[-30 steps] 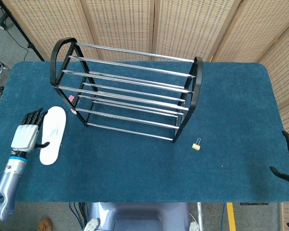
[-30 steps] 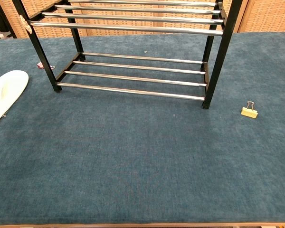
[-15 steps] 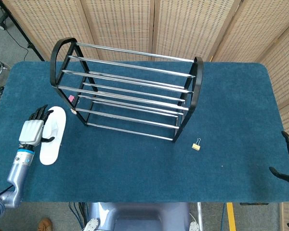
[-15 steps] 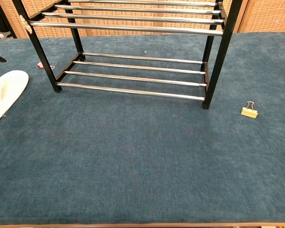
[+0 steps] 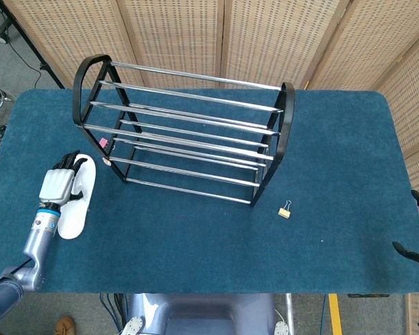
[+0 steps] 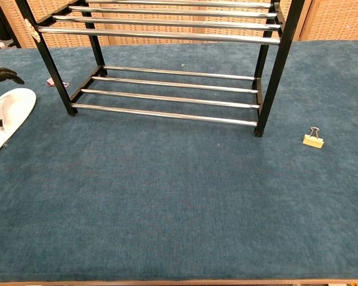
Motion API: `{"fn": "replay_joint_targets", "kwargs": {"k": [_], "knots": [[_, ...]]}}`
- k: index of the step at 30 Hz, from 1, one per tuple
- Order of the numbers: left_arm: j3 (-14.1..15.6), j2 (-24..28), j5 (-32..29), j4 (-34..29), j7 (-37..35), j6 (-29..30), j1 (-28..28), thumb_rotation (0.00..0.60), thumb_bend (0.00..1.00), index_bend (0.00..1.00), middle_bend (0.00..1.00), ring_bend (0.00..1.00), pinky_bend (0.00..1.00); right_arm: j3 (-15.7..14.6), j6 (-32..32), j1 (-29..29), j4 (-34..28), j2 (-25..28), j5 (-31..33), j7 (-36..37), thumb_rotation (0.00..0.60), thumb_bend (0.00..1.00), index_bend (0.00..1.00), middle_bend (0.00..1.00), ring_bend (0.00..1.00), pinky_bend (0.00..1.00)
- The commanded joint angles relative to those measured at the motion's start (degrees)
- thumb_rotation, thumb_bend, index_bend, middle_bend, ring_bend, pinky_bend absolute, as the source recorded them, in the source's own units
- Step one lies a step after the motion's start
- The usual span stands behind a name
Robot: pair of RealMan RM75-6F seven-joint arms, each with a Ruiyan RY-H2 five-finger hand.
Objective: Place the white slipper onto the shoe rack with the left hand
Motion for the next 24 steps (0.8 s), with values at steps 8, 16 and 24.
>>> {"fn": "replay_joint_targets", "kwargs": {"k": [8,16,24], "knots": [[0.8,-2.0,0.8,4.8,-1.6,3.7,0.8,0.6,0.28,0.35,0.26,0.24,0.42,-0.1,-0.5,0.1,0.1,0.1,0.0,0.6,0.6,0.0,0.0,0.0,0.0,0.0],[1.6,-2.5,1.2,6.5,-3.6,3.7,1.2,0.6,0.43,0.54,0.42,0.34,0.51,-0.3,-0.6,0.1,-0.3,0.3,-0.3,0.8,0.6,0.0,0.0,0.0,0.0,0.0],[3.3,-2.2,3.7,6.5,-8.3,7.1,1.6,0.6,0.51,0.65,0.51,0.42,0.57,-0.3,-0.7,0.2,-0.3,0.2,-0.4,1.1,0.6,0.0,0.0,0.0,0.0,0.0]]}}
